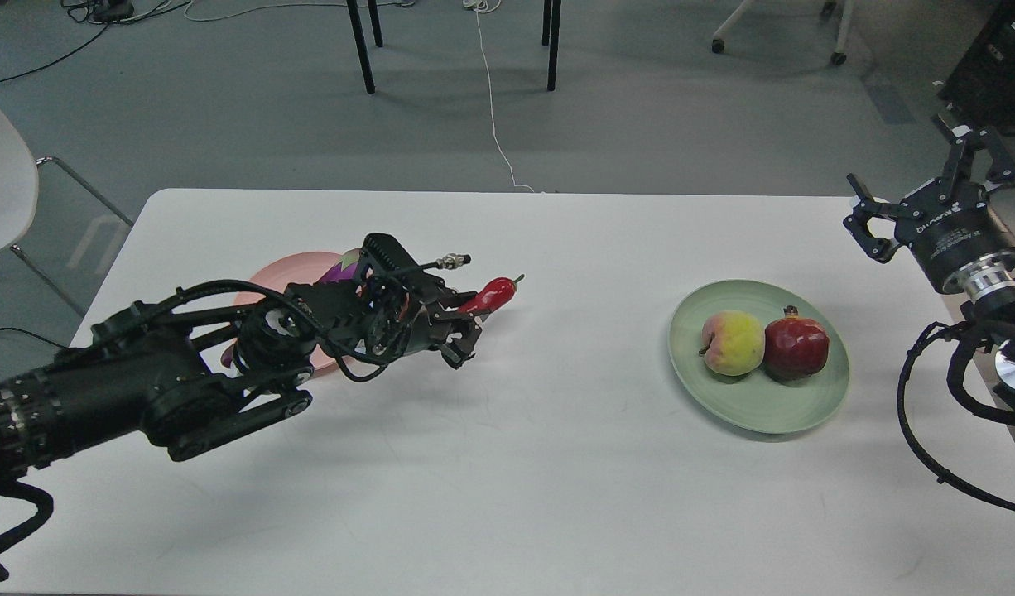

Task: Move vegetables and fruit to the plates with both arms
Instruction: 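Grasp the red chili pepper and place it on the pink plate, then open the left gripper and lift it away from the pink plate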

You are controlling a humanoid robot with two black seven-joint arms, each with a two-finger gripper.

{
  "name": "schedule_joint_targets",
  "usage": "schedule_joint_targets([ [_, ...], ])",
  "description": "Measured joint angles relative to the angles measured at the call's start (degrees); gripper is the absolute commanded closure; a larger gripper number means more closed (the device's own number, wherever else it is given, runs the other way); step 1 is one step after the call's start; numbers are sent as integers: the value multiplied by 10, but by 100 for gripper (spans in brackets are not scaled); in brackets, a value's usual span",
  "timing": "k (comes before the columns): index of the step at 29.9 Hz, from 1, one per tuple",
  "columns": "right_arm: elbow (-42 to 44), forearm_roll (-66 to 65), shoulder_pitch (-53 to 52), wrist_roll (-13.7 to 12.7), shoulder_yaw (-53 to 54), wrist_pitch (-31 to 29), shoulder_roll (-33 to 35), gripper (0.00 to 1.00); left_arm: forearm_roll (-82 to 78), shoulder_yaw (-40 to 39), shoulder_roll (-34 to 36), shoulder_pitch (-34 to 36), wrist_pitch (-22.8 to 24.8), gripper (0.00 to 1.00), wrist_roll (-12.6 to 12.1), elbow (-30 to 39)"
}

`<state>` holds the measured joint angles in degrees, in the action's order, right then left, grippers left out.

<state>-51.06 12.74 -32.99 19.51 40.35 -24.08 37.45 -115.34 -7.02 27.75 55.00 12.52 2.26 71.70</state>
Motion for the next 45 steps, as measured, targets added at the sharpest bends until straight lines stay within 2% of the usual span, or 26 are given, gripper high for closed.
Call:
schedule_joint_targets([
  [7, 0, 0, -1, 0, 0, 0, -4, 2, 3, 9, 115, 3, 8, 86, 12, 14],
  [11, -3, 0, -1, 0, 0, 9, -7, 2, -15, 5, 133, -28, 7, 70, 13, 11],
  [17, -4, 0, -3, 0, 0, 12, -7, 2, -23, -1, 131, -50, 1, 59, 9, 9],
  [22, -4, 0, -3, 0, -1, 11, -4, 2, -24, -1, 123, -53, -1, 37, 7, 0],
  [25, -4, 0, -3, 0, -1, 11, -2, 2, -24, -1, 121, -54, -1, 30, 7, -7],
  [29, -4, 0, -3, 0, -1, 10, -1, 2, -18, -3, 120, -55, -13, 2, 8, -8],
  [32, -3, -1, -3, 0, -1, 10, 0, 2, 16, -35, 122, -55, -63, 2, 11, -8],
  [36, -1, -1, -8, 0, 0, 7, 1, 2, 167, -74, 123, -53, -121, 2, 13, -8],
  [41, 2, -1, -17, 0, 23, 9, 1, 2, 421, -117, 117, -41, -129, 2, 13, -15],
  [45, 12, -1, -19, 0, 57, 11, 0, 2, 624, -173, 82, -39, -126, 2, 12, -40],
])
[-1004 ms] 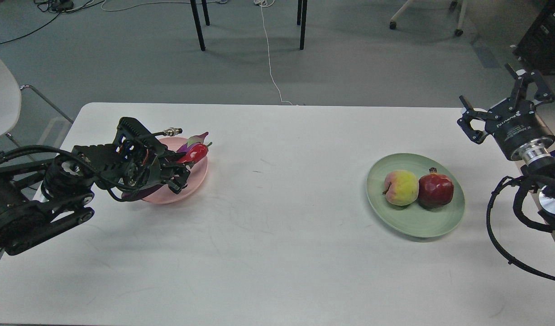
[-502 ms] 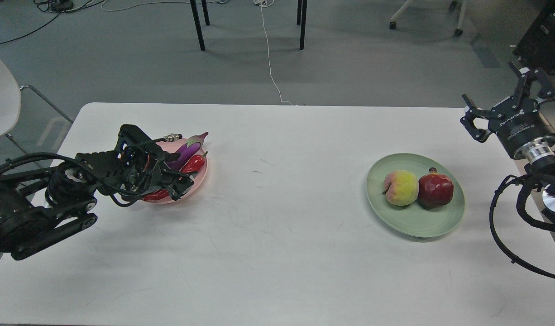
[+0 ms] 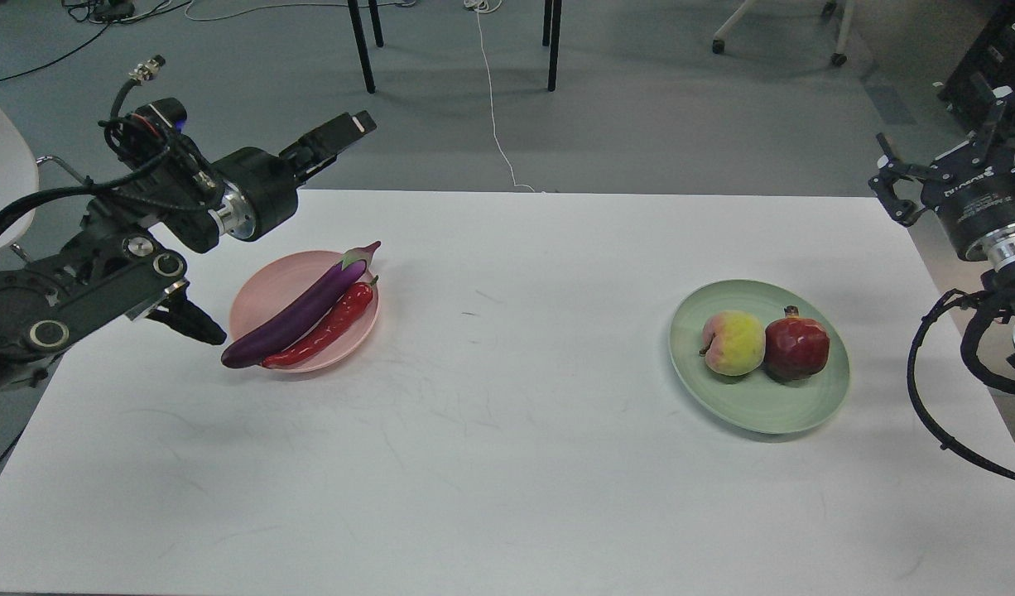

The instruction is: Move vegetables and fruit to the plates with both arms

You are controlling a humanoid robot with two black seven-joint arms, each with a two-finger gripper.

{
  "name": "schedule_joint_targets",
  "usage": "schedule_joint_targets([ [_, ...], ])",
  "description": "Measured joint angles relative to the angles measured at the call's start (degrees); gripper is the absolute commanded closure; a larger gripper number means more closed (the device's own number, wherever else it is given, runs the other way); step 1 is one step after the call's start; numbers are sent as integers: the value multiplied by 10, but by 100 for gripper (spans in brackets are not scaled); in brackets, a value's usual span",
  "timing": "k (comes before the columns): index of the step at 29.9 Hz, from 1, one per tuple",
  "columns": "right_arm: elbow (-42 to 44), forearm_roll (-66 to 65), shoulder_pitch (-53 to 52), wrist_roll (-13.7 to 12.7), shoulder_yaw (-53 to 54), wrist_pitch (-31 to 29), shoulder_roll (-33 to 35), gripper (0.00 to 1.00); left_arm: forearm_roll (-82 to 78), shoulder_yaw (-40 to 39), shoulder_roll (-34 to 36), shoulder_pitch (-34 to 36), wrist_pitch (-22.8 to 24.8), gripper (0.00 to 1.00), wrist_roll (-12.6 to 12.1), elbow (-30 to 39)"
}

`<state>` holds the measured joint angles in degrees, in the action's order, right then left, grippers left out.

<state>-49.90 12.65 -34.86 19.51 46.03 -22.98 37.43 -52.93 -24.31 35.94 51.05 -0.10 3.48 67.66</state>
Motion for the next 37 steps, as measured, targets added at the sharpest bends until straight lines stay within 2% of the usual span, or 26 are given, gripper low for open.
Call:
schedule_joint_targets([
  [5, 23, 0, -23, -5, 18, 0, -1, 2, 164, -31, -21, 0, 4, 2, 8, -36],
  [10, 26, -7, -50, -6, 15, -3, -6, 2, 335, -88, -32, -14, 31, 2, 43, -71],
  [15, 25, -9, -66, -1, 19, -9, -43, 1, 504, -139, -57, -28, 118, 2, 55, -166],
  [18, 26, -8, -65, 0, 25, -12, -69, 1, 562, -169, -79, -43, 195, 2, 58, -232],
  [20, 28, -6, -59, 0, 28, -13, -76, 1, 590, -196, -94, -63, 247, 2, 60, -260],
  [22, 28, -6, -49, -2, 30, -14, -79, 1, 605, -222, -104, -83, 271, 2, 60, -269],
  [28, 53, 6, -23, -7, 32, -47, -86, 1, 614, -263, -133, -101, 281, 2, 59, -273],
  [37, 155, 22, -23, -6, 36, -50, -174, 1, 613, -261, -141, -96, 281, 1, 62, -274],
])
